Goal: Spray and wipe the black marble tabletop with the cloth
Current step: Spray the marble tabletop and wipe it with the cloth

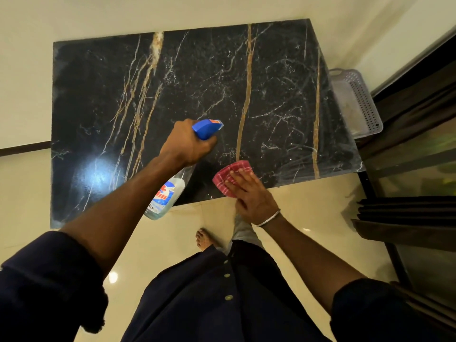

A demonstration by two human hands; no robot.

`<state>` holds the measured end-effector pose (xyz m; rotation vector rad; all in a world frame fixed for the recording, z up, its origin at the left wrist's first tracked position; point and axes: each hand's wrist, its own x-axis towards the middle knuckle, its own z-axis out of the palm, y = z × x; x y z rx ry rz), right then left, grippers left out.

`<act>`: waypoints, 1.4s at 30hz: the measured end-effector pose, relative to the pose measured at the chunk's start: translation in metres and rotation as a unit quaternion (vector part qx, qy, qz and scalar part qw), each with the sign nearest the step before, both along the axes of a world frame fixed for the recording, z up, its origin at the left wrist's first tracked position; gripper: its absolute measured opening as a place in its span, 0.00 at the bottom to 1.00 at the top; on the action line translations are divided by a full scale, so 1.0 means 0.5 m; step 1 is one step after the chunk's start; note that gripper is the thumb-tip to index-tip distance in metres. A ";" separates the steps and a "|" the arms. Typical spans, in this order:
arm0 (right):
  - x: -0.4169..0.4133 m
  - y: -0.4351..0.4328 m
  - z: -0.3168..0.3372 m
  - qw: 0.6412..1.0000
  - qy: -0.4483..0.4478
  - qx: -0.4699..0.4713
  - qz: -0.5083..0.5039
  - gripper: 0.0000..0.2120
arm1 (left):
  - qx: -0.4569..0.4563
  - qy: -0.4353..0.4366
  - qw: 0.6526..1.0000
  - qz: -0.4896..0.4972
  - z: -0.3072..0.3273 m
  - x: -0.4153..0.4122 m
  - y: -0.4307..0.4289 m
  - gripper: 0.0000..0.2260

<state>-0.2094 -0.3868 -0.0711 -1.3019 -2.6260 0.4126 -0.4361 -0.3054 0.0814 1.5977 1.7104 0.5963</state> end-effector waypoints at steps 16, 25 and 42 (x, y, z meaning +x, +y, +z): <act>-0.224 -0.043 0.002 0.997 0.036 -0.014 -0.063 0.36 | 0.004 -0.006 1.000 -0.008 -0.005 0.019 0.019 0.06; -0.067 0.008 0.010 0.996 -0.041 0.008 0.076 0.29 | -0.013 -0.009 1.000 -0.027 0.004 0.036 0.043 0.05; 0.030 -0.005 0.020 0.986 0.011 -0.032 -0.164 0.30 | 0.027 -0.019 0.985 -0.167 0.026 0.139 0.087 0.13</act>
